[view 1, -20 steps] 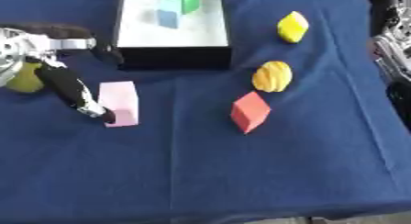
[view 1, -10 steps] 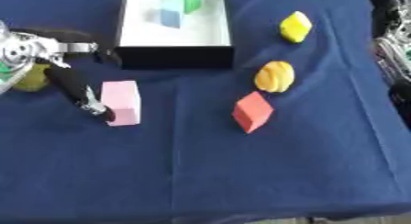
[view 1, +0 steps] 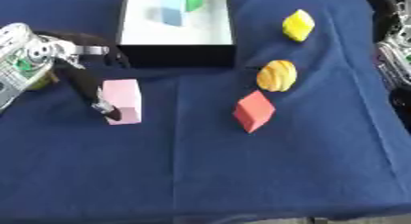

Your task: Pick up objects on the table and place them in the box.

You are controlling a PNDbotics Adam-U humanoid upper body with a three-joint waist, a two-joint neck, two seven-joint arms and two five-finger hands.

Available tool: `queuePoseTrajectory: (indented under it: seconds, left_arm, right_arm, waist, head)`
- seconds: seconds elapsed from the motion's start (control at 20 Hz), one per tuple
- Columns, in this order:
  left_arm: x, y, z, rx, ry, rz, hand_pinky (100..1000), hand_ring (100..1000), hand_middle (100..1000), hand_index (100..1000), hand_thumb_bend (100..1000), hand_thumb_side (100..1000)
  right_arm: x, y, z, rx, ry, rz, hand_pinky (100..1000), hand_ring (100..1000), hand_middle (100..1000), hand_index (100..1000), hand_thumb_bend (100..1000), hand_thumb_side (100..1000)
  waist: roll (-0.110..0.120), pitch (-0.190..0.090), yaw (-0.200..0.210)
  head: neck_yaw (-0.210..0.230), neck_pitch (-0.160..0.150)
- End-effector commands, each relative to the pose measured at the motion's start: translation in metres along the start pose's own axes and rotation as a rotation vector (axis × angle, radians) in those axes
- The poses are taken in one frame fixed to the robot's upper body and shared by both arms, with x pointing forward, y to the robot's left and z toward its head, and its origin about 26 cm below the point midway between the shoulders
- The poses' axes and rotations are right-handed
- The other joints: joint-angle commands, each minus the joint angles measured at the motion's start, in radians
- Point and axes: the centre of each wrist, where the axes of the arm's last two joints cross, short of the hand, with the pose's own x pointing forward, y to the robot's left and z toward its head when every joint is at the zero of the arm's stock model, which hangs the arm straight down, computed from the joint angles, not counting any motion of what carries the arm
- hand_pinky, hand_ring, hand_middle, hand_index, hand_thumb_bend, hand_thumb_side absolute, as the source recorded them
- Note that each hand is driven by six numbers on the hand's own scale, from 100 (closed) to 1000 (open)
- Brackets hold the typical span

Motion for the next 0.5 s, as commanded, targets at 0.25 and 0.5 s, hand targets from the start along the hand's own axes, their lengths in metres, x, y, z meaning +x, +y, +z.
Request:
queuePoseTrajectory:
  seconds: [0.25,0.5]
  left_arm:
    - [-0.0035,0.0048,-0.0047,0.016,0.008,-0.006,862,819,809,852,684,186]
    - [-0.0019,0.0084,-0.0002,0.053,0.000,0.016,632,583,560,648,513,100]
  right_arm:
    - [0.0101,-0.0021,-0.0025,-0.002,-0.031,-0.011,939,769,763,879,396,546]
    - [0.0105,-0.0017,-0.0023,-0.004,-0.029,-0.019,940,770,763,879,396,547]
  waist:
    - [0.009,0.001,-0.003]
    - [0.009,0.001,-0.003]
  head:
    - [0.005,0.006]
    - [0.006,0.006]
